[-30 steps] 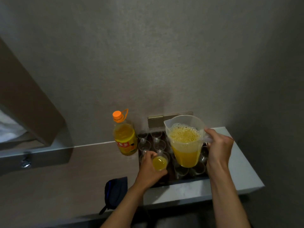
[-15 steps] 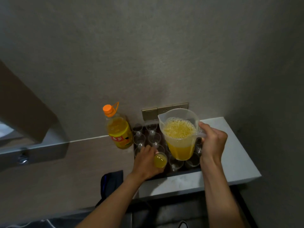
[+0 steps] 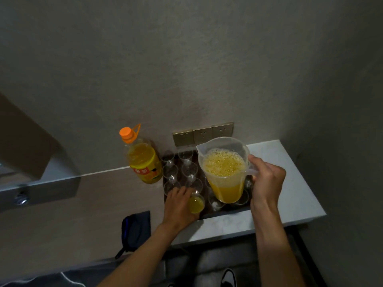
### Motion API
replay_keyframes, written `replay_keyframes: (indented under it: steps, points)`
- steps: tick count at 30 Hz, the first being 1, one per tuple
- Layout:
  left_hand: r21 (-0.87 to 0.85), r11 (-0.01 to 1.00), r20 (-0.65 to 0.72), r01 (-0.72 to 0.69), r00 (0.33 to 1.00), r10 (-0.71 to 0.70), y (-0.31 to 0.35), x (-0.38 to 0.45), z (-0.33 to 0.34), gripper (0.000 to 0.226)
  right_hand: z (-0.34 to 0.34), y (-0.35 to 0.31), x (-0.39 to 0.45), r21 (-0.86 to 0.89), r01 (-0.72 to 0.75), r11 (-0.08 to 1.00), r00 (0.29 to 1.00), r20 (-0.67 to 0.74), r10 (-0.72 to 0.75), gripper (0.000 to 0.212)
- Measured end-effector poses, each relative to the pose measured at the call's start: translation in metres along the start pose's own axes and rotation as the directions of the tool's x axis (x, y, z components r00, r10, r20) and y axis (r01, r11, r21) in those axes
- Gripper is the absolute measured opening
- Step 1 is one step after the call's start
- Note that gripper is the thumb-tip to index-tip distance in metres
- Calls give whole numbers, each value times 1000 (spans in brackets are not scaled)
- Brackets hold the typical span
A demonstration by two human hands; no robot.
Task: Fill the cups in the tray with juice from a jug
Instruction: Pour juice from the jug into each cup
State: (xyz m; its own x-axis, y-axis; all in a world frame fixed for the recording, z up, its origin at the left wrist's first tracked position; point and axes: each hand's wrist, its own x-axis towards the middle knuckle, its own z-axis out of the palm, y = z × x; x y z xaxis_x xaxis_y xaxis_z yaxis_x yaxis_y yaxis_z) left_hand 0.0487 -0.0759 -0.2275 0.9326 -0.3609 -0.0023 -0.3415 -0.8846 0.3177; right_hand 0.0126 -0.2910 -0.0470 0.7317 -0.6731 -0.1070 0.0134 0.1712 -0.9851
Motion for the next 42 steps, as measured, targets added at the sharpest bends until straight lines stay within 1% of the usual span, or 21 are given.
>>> replay_keyframes:
  steps: [6, 10, 14, 19, 22, 28, 30, 32, 35, 39, 42]
  points:
    - [-2, 999, -6, 37, 999, -37, -1, 0, 12, 66, -7, 4, 1, -4, -32, 999, 999, -14, 32, 36]
    - [-28, 998, 9, 63, 998, -63, -4, -2, 22, 67, -11, 8, 2, -21, -41, 999, 998, -42, 40, 35]
    - [-83, 992, -18, 94, 995, -96, -6, -4, 28, 62, -15, 13, 3, -37, -43, 998, 997, -62, 40, 38]
    - [-66, 994, -38, 88, 995, -91, -6, -4, 29, 56, -17, 16, 4, -34, -47, 998, 997, -66, 45, 39]
    - [-44, 994, -39, 97, 994, -98, -3, -7, 27, 63, -17, 17, 5, -34, -58, 998, 996, -64, 55, 41]
    - [-133, 982, -88, 137, 985, -150, 10, -11, 22, 80, -17, 14, 8, -36, -58, 998, 996, -68, 55, 38]
    - [-133, 985, -86, 113, 988, -125, 18, -7, 20, 84, -17, 13, 9, -33, -54, 998, 996, -66, 51, 37]
    - [-132, 989, -51, 71, 996, -79, 28, 0, 18, 84, -18, 12, 11, -23, -50, 998, 997, -62, 48, 36]
    - [-75, 997, 62, 10, 998, -5, 43, 14, 16, 86, -20, 11, 13, -13, -42, 999, 998, -51, 42, 33]
    - [24, 997, 214, -69, 975, 62, 55, 33, 17, 97, -23, 11, 16, -7, -29, 1000, 999, -46, 28, 36]
    - [95, 989, 280, -114, 957, 83, 61, 45, 16, 97, -28, 10, 18, -1, -21, 1000, 999, -47, 21, 38]
